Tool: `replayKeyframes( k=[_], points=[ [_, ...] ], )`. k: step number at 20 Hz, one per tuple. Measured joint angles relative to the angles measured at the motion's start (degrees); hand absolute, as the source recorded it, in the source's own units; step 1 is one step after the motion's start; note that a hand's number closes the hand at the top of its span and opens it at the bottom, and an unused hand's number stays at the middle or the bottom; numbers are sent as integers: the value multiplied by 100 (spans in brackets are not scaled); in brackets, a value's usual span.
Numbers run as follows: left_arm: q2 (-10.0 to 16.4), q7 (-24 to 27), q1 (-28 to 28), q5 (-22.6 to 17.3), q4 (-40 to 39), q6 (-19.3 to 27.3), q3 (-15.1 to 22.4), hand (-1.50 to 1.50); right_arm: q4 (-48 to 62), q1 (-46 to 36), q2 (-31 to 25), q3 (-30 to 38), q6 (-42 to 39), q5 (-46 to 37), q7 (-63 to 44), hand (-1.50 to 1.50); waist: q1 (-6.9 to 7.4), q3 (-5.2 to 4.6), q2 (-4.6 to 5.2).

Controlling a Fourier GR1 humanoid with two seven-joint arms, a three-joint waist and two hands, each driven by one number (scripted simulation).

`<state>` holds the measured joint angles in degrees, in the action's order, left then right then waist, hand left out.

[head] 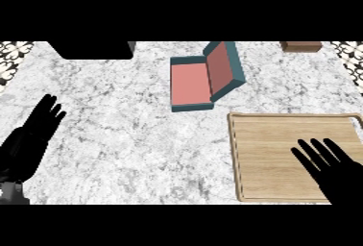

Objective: Pick the squash from the tray and place it in the cardboard box

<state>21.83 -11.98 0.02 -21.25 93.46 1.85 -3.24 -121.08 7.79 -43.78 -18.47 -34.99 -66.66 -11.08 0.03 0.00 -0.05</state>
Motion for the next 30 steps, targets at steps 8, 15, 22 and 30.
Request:
replayKeyframes(
  k=[8, 15, 22, 30],
  points=[
    [-179, -123, -16, 183, 102, -79, -165, 0, 348, -119, 365, -86, -135, -606, 59, -150, -1, 0, 1],
    [-331, -112, -129, 304, -58, -230, -299, 0, 632, -281, 620, 2, -213, -1004, 155, -150, -5, 0, 2],
    [-458, -117, -100, 450, -18, -332, -373, 0, 898, -252, 748, 122, -129, -1333, 358, -150, -3, -1, 1],
    [-552, -160, -90, 503, 24, -480, -533, 0, 1400, -164, 894, 256, 168, -1711, 615, -150, -2, 0, 2]
  ],
)
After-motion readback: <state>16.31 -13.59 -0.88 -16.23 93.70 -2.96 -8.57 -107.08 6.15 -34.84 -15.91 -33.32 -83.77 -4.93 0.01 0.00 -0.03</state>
